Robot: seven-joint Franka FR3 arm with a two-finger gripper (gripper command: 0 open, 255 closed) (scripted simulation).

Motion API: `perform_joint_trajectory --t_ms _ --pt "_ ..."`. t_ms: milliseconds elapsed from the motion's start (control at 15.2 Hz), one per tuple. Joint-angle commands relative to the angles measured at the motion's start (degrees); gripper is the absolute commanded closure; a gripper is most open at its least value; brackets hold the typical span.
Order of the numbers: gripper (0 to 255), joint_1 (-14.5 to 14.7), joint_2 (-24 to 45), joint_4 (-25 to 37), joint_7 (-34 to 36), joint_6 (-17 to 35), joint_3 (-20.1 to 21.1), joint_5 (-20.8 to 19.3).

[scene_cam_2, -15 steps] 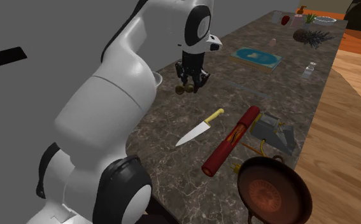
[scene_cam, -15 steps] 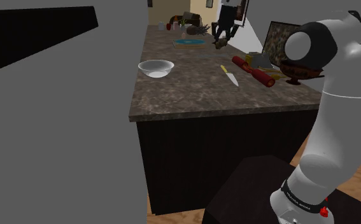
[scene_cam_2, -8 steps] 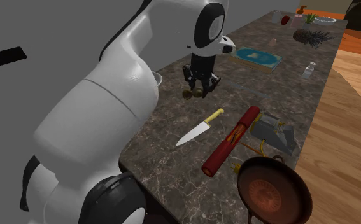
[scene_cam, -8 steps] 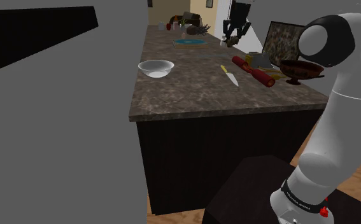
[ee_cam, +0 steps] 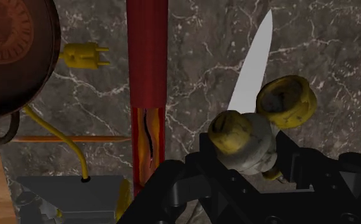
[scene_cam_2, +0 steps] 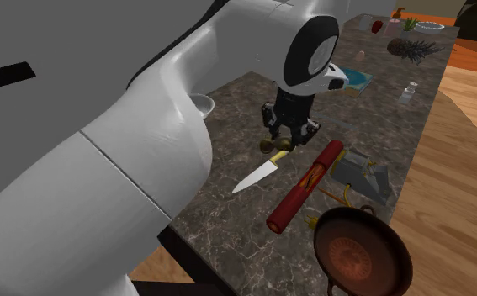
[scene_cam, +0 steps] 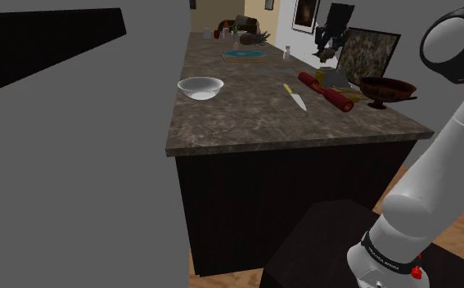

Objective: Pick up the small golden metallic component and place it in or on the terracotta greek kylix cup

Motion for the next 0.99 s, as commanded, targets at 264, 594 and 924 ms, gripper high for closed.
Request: perform_joint_trajectory --t_ms 264,594,924 --pt "255 -3.31 -4.88 -5.36 -7.18 0.33 -3.55 -1.60" --pt "255 -6.04 -7.15 -7.32 -13.52 -0.10 -7.10 -2.69" --pt "255 -8.84 -7.73 -7.37 -20.48 -0.83 -11.23 -3.30"
